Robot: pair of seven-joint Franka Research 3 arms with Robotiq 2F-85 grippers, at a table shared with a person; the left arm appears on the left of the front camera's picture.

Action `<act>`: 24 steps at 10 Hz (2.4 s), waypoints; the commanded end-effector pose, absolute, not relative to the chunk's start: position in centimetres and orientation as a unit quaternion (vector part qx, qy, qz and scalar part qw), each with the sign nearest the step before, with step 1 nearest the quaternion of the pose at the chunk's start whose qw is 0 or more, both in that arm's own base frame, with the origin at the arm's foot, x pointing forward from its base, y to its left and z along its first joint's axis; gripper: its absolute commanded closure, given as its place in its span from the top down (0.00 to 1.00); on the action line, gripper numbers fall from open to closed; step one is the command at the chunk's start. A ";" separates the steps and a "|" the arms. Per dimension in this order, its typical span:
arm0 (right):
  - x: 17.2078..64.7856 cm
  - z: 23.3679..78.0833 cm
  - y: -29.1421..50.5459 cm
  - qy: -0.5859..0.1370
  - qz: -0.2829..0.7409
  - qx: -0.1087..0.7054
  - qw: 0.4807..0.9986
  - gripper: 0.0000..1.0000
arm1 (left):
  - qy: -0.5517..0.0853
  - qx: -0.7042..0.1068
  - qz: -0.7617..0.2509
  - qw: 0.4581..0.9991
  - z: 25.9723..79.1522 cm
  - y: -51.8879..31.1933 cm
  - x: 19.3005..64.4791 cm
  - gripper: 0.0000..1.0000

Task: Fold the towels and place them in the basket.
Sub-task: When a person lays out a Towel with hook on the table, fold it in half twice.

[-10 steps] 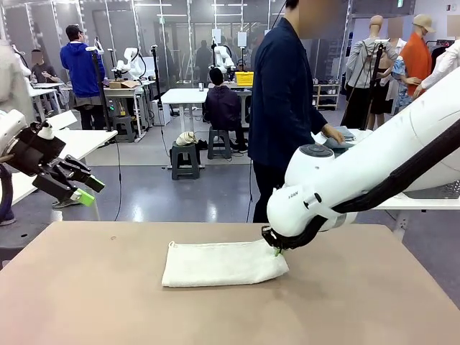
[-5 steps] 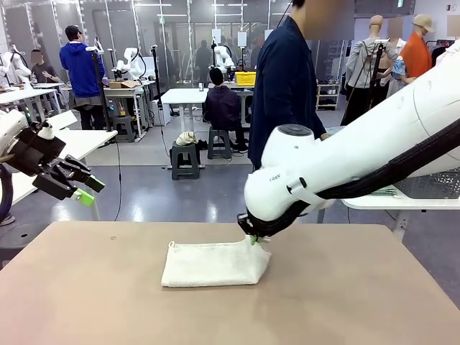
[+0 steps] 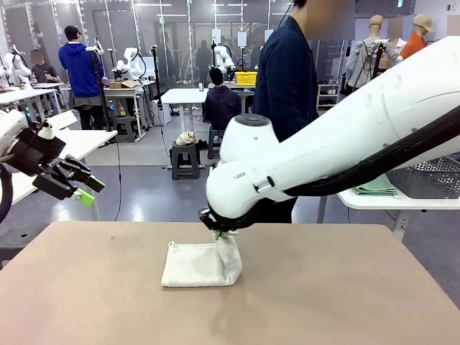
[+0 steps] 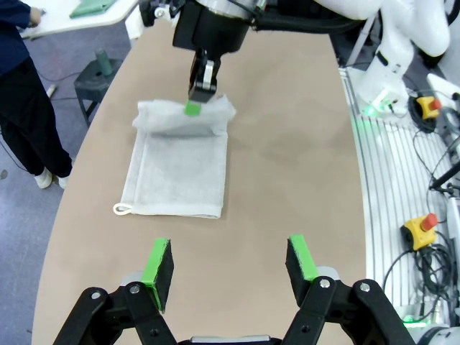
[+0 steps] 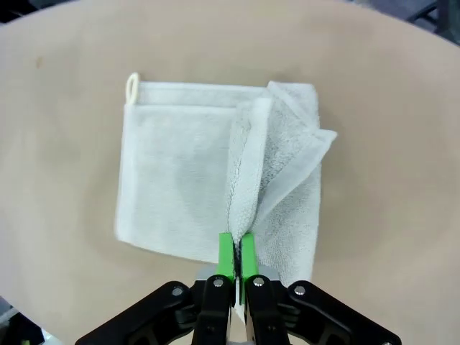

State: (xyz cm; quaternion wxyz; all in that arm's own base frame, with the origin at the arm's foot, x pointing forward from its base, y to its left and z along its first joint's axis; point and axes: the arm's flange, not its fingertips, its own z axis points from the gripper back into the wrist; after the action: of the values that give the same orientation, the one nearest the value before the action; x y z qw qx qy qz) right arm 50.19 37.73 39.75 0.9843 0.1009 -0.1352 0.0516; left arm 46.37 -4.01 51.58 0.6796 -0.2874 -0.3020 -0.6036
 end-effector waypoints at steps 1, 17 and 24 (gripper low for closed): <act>50.2 39.4 41.6 -0.133 0.030 0.092 0.986 0.00 | -0.298 -0.284 -0.604 0.683 51.9 -4.0 46.3 0.80; 47.8 39.6 41.9 -0.141 -0.008 0.108 0.984 0.63 | -0.298 -0.284 -0.604 0.683 51.9 -4.0 46.3 0.80; 49.9 43.8 35.4 -0.112 0.013 0.093 0.989 0.63 | -0.298 -0.284 -0.604 0.683 51.9 -4.0 46.3 0.80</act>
State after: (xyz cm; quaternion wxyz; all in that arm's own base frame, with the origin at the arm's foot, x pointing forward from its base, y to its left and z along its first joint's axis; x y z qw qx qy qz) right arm 50.05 34.60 44.12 0.9893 0.0959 -0.1071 0.0251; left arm 46.37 -3.95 51.59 0.6801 -0.2869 -0.3020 -0.6032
